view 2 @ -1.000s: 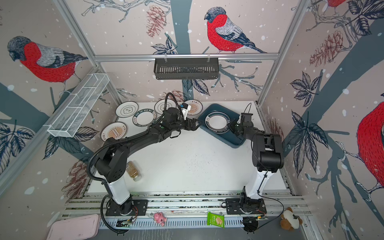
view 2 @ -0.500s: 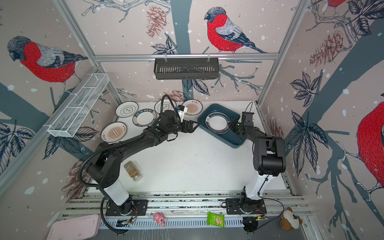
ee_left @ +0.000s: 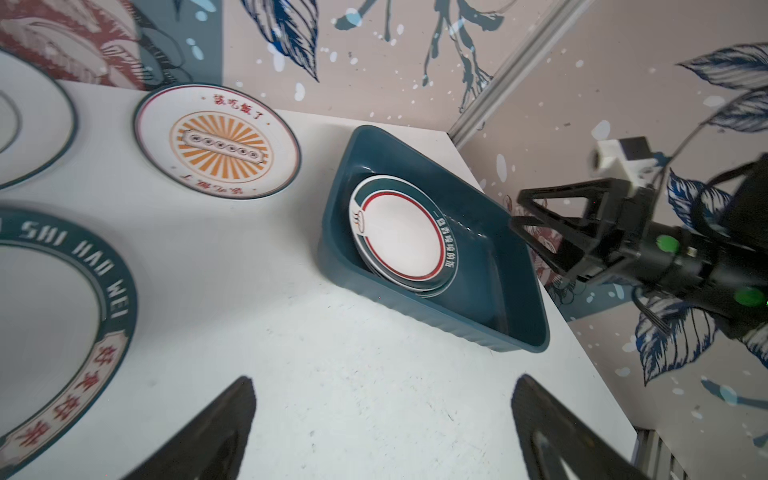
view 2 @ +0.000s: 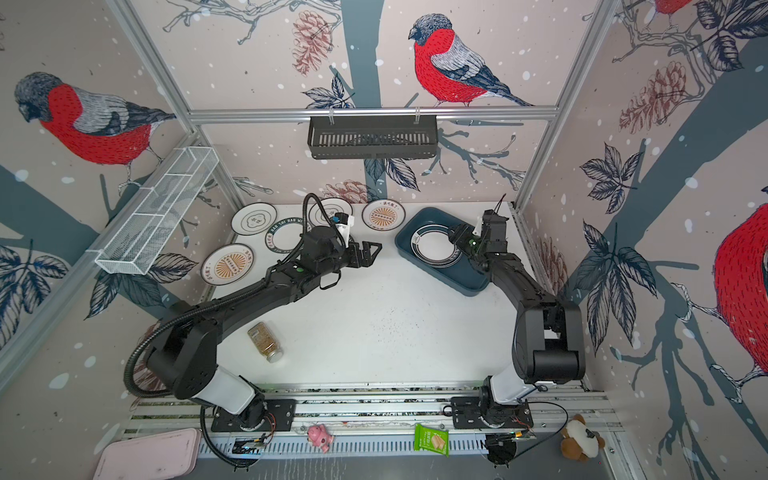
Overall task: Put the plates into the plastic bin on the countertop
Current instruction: 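Raise the right gripper from the bin while the left lowers onto a green-rimmed plate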
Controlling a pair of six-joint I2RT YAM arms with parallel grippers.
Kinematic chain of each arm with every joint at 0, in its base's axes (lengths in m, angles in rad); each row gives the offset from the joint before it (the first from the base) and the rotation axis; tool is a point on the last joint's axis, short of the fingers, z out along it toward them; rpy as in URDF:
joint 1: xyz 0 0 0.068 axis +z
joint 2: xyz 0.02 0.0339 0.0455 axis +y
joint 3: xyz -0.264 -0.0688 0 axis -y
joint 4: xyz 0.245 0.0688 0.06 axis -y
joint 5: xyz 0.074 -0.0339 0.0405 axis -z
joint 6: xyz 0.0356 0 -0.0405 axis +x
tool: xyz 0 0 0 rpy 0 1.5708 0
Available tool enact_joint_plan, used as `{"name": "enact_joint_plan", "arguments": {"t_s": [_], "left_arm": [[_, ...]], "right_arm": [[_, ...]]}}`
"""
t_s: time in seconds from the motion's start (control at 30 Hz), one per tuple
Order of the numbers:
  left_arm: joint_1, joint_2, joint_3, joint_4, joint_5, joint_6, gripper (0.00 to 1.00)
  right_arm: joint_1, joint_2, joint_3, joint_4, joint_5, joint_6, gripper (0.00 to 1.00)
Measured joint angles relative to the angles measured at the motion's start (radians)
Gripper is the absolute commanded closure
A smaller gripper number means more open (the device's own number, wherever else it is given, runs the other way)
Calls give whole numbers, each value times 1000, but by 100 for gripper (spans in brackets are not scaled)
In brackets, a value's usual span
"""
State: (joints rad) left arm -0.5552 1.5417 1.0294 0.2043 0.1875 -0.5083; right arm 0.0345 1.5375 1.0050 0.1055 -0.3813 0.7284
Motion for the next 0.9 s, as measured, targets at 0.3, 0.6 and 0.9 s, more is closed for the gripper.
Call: {"name": "enact_joint_plan", "arguments": {"t_s": [0.3, 0.6, 0.9], "left_arm": [[185, -138, -196, 10, -46, -94, 4], [371, -122, -272, 2, -54, -144, 5], [504, 73, -211, -6, 63, -165, 13]], "right_arm": [[132, -120, -19, 85, 14, -53, 1], [282, -74, 2, 195, -44, -103, 1], [438, 82, 105, 216, -140, -155, 0]]}}
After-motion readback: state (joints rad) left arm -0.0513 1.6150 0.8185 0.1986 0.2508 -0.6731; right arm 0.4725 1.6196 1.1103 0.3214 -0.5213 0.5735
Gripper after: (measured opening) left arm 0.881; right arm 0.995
